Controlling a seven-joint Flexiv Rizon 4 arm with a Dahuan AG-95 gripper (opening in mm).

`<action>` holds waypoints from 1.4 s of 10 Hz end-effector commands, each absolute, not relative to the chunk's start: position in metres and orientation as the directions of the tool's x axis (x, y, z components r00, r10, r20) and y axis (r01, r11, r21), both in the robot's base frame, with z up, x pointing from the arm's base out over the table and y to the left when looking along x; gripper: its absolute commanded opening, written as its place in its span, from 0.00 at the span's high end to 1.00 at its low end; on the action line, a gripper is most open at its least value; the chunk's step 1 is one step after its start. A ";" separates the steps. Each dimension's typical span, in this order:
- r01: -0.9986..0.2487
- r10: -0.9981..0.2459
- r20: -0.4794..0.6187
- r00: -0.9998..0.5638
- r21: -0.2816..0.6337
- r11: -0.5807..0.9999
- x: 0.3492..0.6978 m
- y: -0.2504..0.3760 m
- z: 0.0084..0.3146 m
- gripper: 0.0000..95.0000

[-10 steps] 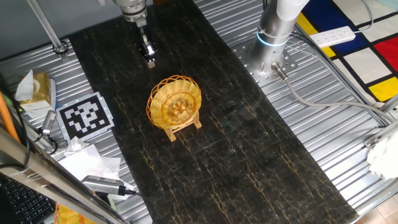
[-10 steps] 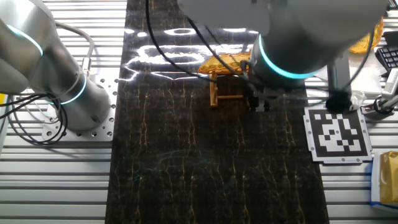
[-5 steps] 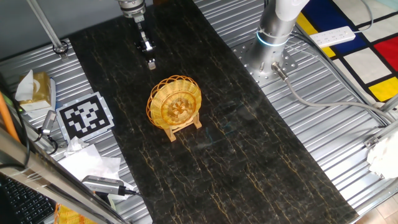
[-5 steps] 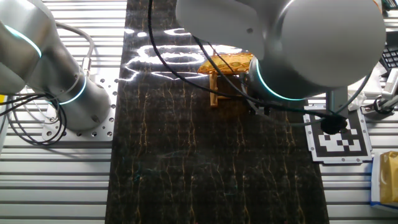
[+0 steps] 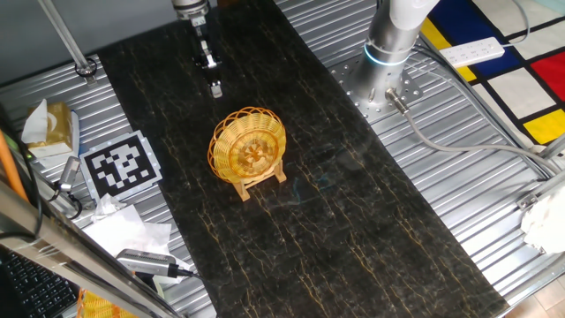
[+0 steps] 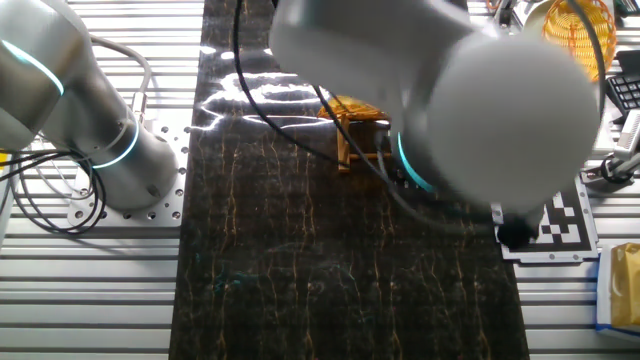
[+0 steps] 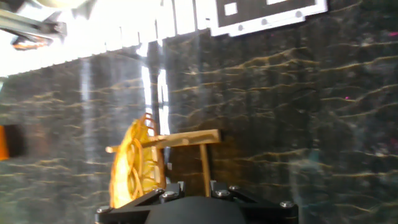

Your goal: Take the dish off the dish rack

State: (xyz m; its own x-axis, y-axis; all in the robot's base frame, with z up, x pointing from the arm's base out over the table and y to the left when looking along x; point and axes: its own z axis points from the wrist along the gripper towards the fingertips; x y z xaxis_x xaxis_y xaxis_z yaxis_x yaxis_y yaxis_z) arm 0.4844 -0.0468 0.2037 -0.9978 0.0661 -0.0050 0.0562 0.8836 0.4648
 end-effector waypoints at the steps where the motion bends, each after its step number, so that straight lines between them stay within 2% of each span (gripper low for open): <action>1: 0.066 0.084 -0.010 -0.996 0.519 0.852 0.486 -0.037 0.203 0.60; 6: 0.086 0.089 0.023 -0.996 0.564 0.821 0.485 -0.012 0.209 0.60; 14: 0.065 0.049 0.043 -0.998 0.637 0.768 0.489 0.012 0.199 0.60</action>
State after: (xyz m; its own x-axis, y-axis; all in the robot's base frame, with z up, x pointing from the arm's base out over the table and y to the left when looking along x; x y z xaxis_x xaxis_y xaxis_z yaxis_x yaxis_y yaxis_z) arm 0.4886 0.0107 0.1988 -0.9980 0.0493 0.0390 0.0628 0.7706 0.6343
